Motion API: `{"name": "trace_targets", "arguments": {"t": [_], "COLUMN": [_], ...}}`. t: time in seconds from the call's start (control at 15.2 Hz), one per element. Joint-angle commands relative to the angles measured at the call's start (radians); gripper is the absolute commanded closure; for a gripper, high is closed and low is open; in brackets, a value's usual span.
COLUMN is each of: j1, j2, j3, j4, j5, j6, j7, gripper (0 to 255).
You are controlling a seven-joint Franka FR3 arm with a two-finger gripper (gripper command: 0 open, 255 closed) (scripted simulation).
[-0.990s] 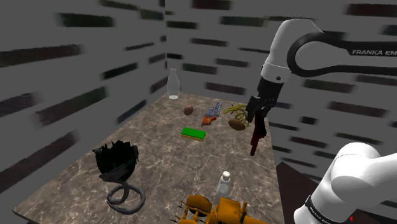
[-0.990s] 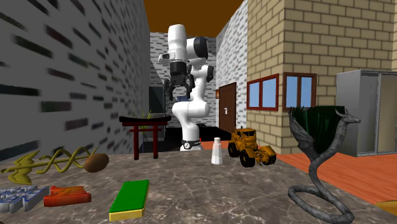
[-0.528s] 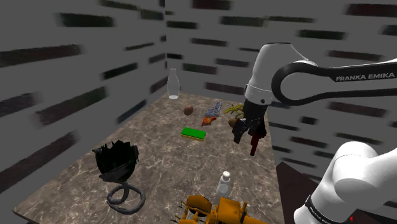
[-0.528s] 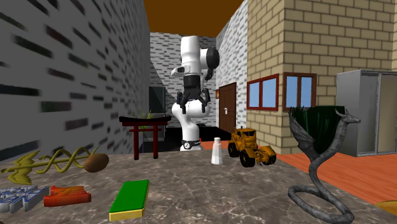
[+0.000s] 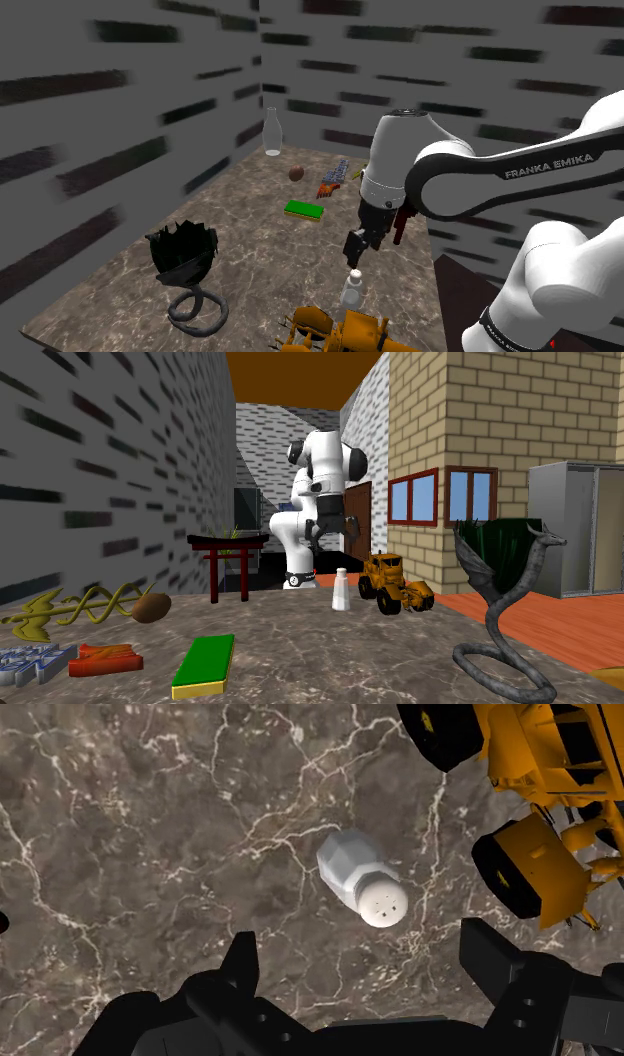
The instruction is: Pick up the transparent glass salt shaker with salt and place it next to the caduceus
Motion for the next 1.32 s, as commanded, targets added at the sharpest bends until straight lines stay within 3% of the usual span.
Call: {"name": "trace_targets", "arguments": {"t": [0.0,0.53,1.06,1.12,1.25], "j1": [0.016,0.016,0.016,0.016,0.016], "j2": [0.046,0.122,0.122,0.122,0.122], "j3": [0.037,0.070,0.070,0.070,0.070], "j4": [-0.004,-0.057,-0.057,-0.057,-0.057], "j5": [0.016,0.031,0.031,0.031,0.031], "j6": [0.049,0.178,0.178,0.178,0.178], "j7": [0.016,0.016,0.016,0.016,0.016], "gripper": [0,0,0,255,255]}}
